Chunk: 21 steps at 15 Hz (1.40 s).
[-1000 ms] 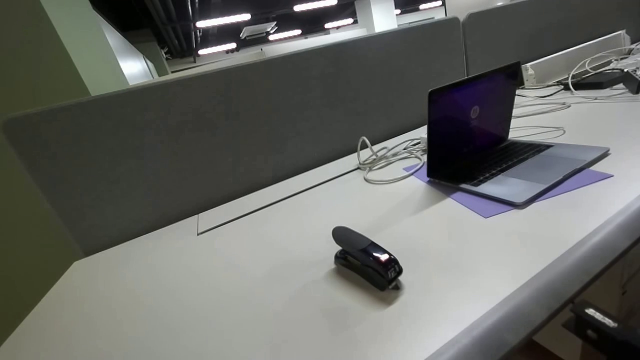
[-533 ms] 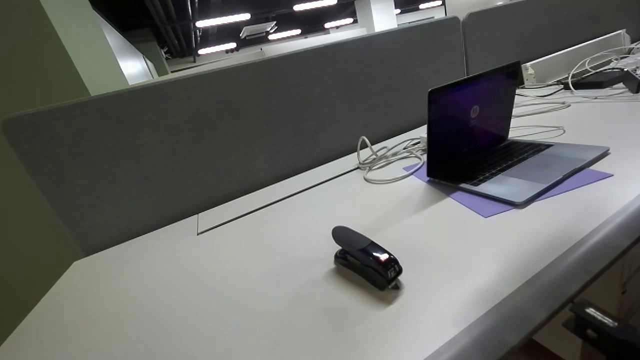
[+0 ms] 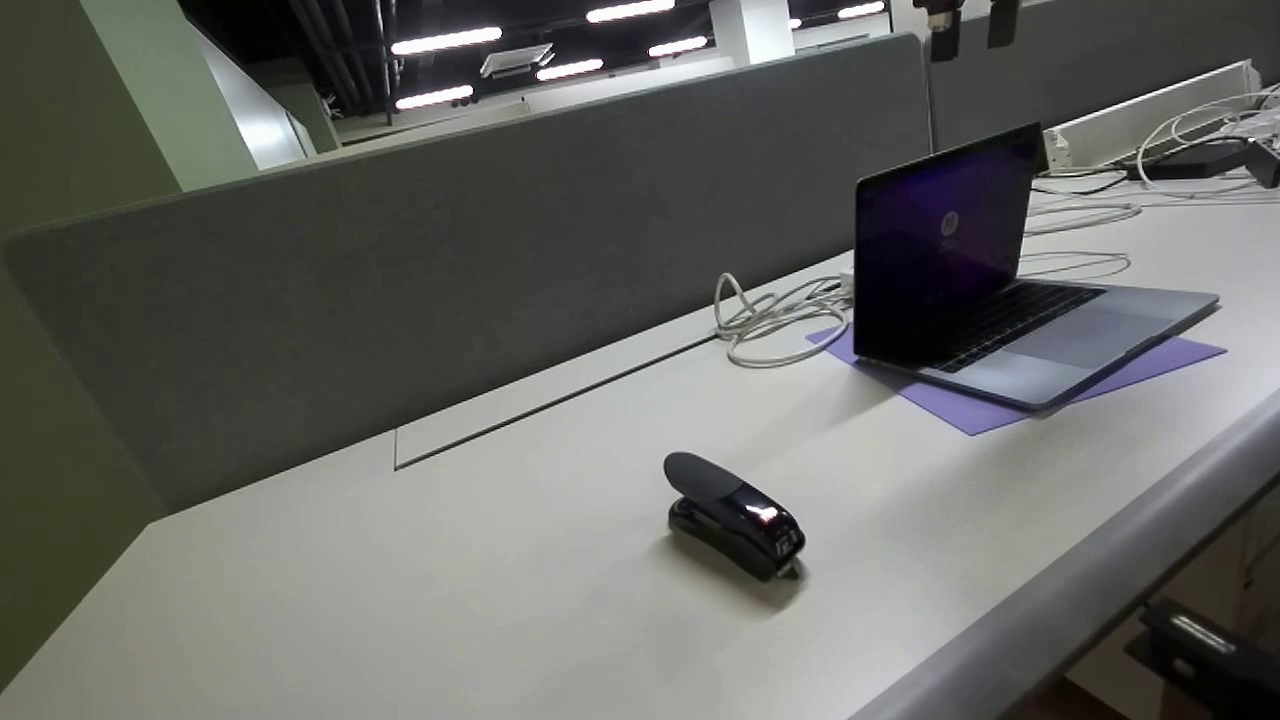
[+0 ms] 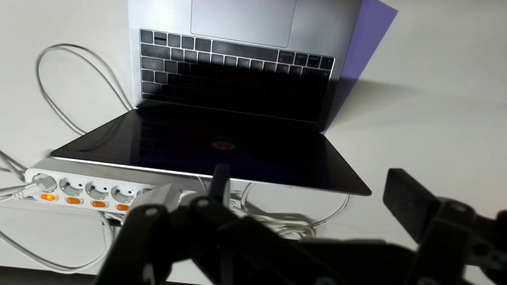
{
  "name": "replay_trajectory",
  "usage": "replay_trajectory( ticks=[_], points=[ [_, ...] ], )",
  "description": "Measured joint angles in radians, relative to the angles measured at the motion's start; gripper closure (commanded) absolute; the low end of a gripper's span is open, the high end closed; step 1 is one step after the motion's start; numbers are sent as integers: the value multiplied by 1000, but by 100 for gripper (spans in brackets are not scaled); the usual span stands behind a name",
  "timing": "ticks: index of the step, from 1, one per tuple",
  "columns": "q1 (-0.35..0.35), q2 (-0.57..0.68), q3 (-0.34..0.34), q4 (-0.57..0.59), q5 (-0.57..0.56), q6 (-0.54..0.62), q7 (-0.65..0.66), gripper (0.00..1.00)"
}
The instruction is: Close the laptop
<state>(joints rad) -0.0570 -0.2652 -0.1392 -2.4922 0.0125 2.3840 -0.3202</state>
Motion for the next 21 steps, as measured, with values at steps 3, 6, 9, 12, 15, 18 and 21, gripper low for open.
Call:
replay_trajectory(
  ticks=[3,6,9,12,15,18,21],
  points=[
    [2,69,-2,42,27,0,-12,0],
    [2,60,-1,36,26,0,-12,0],
    [1,60,0,36,26,0,-12,0],
    [-7,91,-6,43,33,29,-12,0],
    [-15,149,-17,76,52,85,-13,0],
    [-28,218,-19,124,67,136,-13,0],
    [-40,290,-19,178,67,174,-13,0]
  ],
)
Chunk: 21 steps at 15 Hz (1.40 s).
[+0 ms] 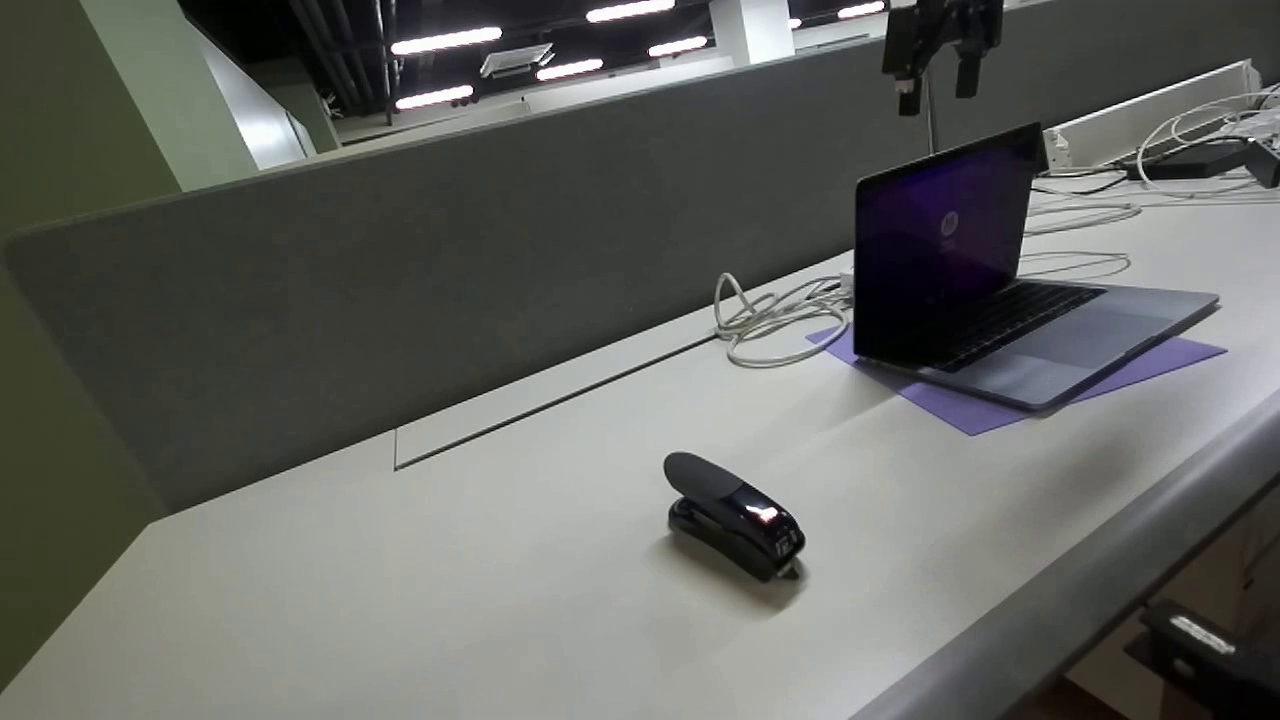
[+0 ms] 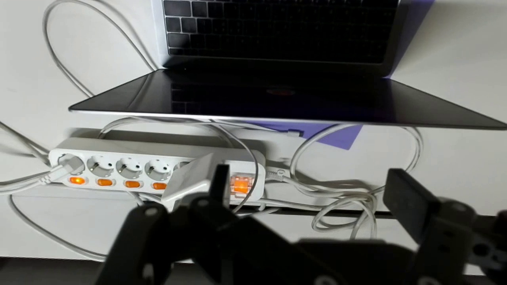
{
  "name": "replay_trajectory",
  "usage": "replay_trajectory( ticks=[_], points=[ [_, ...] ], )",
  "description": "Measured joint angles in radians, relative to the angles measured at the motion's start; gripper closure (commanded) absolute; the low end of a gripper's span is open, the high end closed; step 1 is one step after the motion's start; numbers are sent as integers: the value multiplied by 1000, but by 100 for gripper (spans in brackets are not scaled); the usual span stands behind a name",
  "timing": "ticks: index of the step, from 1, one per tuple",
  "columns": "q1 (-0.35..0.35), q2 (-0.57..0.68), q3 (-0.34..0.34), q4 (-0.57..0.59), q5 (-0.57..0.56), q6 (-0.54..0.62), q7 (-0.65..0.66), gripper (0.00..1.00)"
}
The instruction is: Close the laptop
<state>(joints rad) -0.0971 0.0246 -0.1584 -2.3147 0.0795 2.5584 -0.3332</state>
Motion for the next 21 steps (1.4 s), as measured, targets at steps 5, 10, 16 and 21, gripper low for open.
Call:
replay_trajectory(
  ticks=[5,10,16,21],
  points=[
    [-17,95,6,57,-1,15,0,0],
    [-30,140,14,72,-1,15,0,0],
    [-45,153,31,72,-1,-4,-6,0],
    [-50,153,39,67,1,-30,-22,0]
  ],
)
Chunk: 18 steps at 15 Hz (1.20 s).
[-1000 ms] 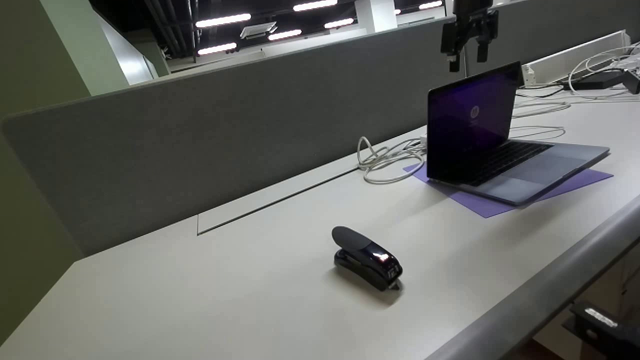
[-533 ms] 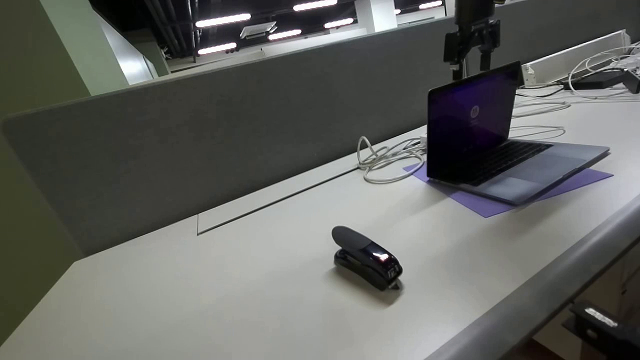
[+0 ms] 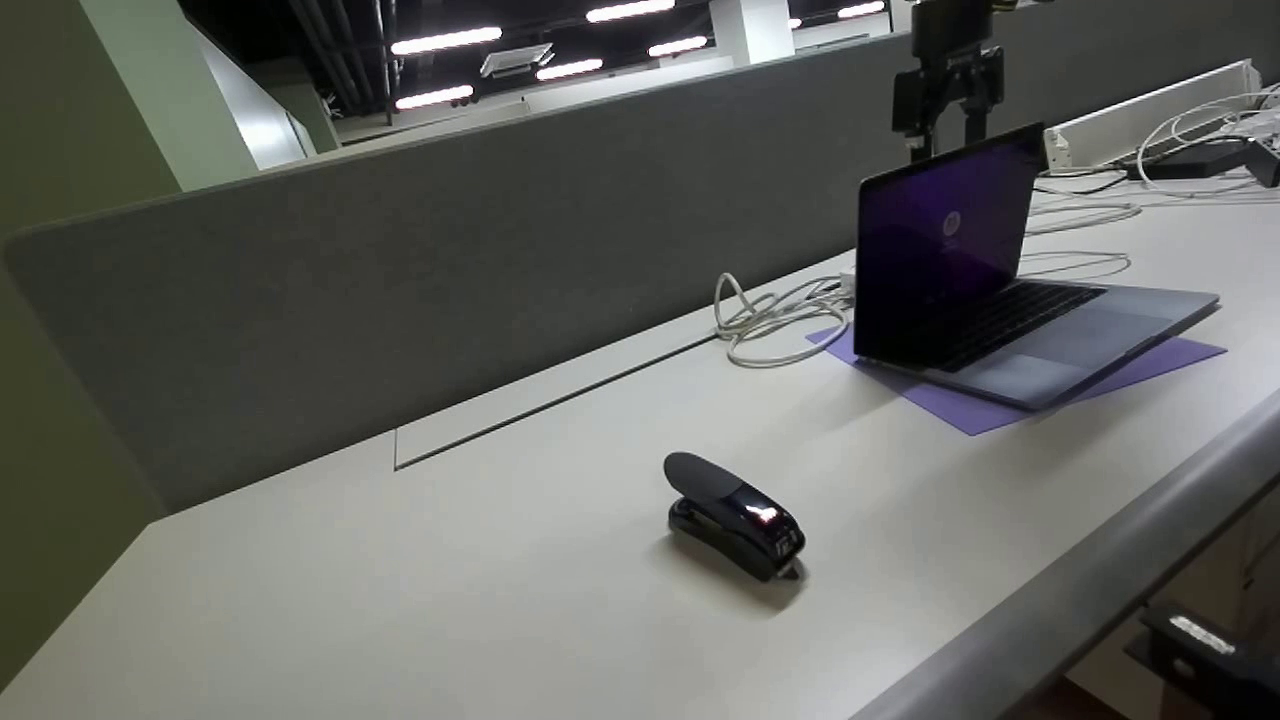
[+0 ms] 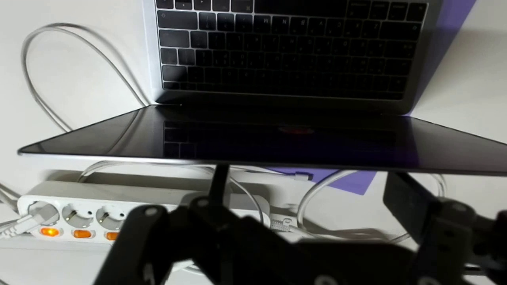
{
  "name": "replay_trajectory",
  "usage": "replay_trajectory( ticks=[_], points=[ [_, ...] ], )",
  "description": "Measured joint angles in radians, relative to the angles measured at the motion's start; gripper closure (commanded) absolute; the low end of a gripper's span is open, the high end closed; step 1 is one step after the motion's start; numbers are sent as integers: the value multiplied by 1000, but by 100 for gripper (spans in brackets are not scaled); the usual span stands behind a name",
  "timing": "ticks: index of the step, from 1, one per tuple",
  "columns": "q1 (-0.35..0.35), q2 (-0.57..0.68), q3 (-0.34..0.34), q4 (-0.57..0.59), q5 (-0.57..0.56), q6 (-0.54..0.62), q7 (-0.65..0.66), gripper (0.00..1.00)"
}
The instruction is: Close the laptop
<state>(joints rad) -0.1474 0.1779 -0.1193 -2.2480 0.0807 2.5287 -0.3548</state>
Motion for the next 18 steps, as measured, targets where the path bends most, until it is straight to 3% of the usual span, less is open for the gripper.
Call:
replay_trajectory(
  ticks=[7,18],
  points=[
    [-3,-1,13,-39,9,-5,-7,0],
    [-3,-4,31,-203,17,-20,-25,0]
  ],
)
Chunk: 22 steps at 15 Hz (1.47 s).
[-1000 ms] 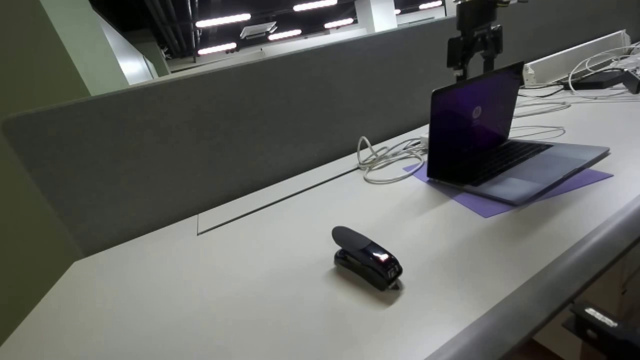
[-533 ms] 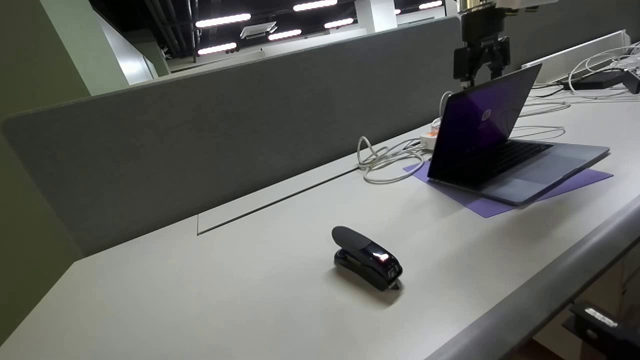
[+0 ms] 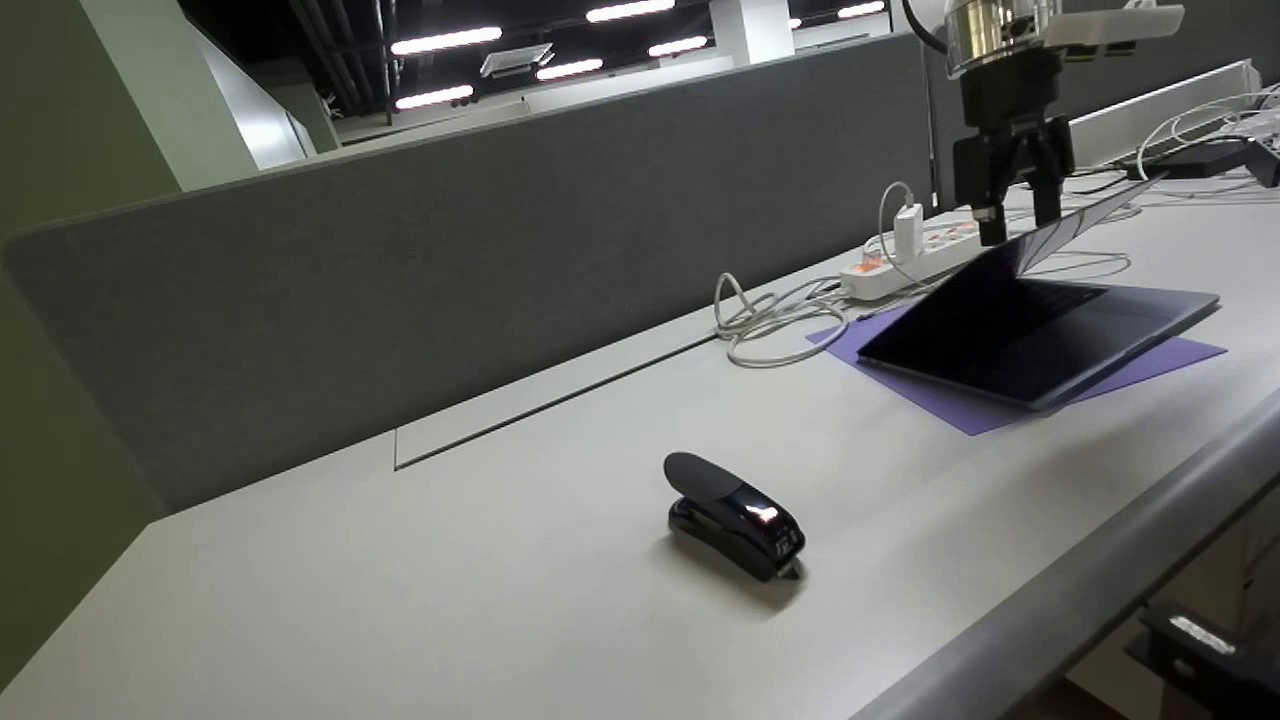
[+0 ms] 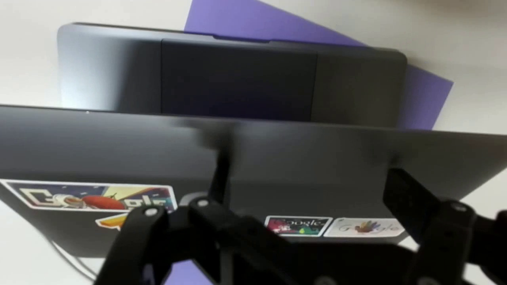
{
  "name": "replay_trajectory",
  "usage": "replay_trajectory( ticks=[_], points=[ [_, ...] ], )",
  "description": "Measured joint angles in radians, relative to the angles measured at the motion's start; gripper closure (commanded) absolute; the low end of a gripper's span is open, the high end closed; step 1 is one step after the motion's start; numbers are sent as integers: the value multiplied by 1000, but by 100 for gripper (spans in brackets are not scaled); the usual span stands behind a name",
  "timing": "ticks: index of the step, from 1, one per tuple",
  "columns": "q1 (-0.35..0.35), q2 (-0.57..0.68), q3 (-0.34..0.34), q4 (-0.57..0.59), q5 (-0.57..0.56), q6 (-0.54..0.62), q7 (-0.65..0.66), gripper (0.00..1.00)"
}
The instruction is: Close the laptop
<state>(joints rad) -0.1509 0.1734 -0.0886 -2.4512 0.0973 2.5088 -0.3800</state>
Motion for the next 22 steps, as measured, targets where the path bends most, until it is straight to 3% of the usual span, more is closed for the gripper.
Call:
replay_trajectory(
  ticks=[6,14,22],
  points=[
    [0,22,-4,-67,-19,33,4,0],
    [0,146,-60,-102,-154,221,119,0],
    [6,240,-82,-102,-173,347,184,0]
  ],
)
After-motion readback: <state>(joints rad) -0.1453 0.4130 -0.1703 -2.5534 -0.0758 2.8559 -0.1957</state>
